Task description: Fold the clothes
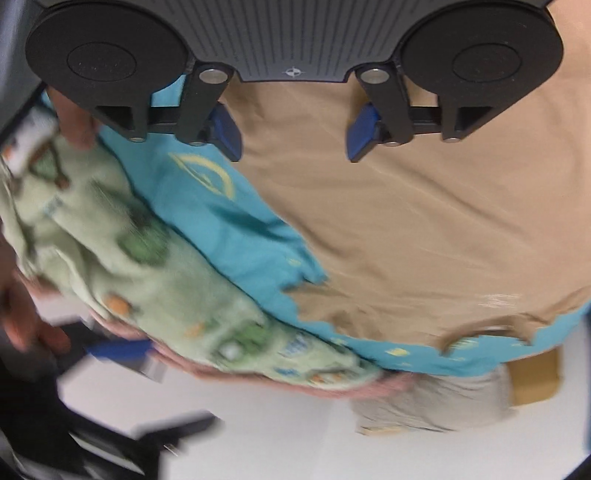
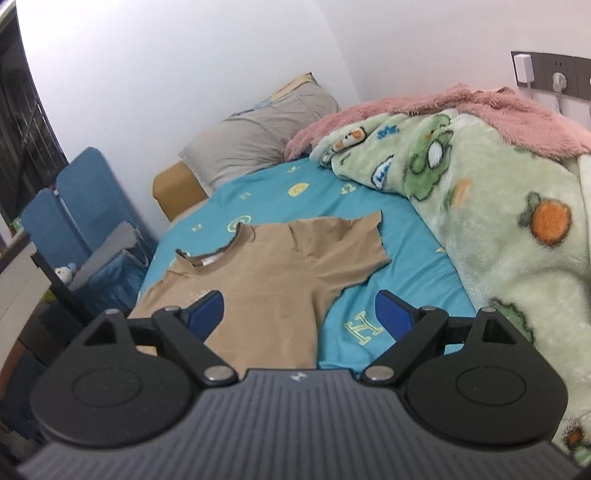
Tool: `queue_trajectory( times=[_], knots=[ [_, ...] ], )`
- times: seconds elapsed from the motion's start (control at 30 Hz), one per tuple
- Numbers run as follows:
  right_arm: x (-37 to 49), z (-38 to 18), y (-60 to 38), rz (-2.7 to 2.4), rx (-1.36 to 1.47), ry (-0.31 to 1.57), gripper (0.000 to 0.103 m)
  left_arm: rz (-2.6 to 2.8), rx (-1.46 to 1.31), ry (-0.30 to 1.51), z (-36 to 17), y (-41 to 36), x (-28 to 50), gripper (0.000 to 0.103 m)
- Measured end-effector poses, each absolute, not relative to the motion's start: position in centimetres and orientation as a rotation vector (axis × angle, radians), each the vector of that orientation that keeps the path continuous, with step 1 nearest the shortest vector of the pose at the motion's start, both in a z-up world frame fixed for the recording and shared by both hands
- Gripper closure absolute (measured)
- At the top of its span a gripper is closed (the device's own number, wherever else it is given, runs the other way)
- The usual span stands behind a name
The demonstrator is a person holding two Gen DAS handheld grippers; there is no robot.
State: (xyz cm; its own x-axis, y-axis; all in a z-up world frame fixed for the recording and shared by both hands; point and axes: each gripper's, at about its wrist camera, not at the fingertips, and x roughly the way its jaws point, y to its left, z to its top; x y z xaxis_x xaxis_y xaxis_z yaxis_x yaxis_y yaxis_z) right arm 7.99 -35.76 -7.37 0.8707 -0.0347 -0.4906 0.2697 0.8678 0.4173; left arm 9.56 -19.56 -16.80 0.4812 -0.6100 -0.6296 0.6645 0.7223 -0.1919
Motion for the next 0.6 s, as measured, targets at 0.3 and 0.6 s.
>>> queue_trajectory(
  times=[0.3,0.6],
  knots=[
    [7.9,-7.9,-36.7,-0.133,0.564,0.491,0.013,-0.837,0.167,0.774,-19.1,-21.2,8.2,0.061],
    [7.4,-8.0,-37.4,-0.145,0.603,0.474,0.013,-0.972,0.124,0.769,-18.2,-21.3,7.1,0.097]
  ],
)
